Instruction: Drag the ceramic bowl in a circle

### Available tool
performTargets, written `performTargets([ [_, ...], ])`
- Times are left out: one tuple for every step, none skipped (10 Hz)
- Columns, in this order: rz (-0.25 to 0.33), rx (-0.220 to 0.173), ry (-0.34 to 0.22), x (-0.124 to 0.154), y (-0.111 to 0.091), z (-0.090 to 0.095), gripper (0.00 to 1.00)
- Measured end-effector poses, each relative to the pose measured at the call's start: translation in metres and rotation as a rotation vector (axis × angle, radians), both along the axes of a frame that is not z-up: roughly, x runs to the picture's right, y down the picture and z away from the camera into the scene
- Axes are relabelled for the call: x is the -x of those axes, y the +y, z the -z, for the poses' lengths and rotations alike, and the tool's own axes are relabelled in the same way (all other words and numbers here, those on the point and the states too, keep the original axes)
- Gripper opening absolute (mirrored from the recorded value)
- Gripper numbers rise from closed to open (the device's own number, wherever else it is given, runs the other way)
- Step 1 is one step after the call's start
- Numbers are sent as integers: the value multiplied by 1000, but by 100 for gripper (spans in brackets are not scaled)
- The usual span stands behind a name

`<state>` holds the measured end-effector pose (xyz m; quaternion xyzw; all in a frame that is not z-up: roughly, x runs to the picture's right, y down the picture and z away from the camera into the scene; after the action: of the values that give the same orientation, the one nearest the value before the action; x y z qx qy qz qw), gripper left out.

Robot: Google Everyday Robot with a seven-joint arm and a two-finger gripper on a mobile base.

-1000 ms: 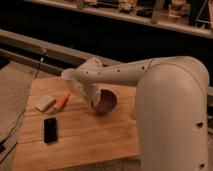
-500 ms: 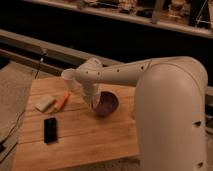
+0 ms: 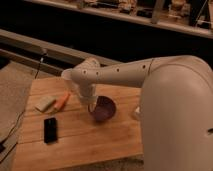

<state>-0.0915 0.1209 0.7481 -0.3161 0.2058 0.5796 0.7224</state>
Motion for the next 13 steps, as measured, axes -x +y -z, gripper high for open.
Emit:
performTargets([
  [-4,15,-9,3,7,12,0],
  [-7,26,-14,4,12,19,0],
  [-12,43,-18,4,19,28,0],
  [-14,62,-16,1,26,37,0],
  [-14,79,-9,-5,32,45,0],
  [-13,89,4,-13,34,49,0],
  [-13,94,19,-21,34,50,0],
  [-11,95,47,-38,31,48,0],
  [-9,89,62,-46,26,46,0],
  [-7,80,80,-56,20,42,0],
  [-4,61,102,-69,8,34,0],
  [-2,51,110,-73,2,29,0],
  [2,35,116,-77,-7,22,0],
])
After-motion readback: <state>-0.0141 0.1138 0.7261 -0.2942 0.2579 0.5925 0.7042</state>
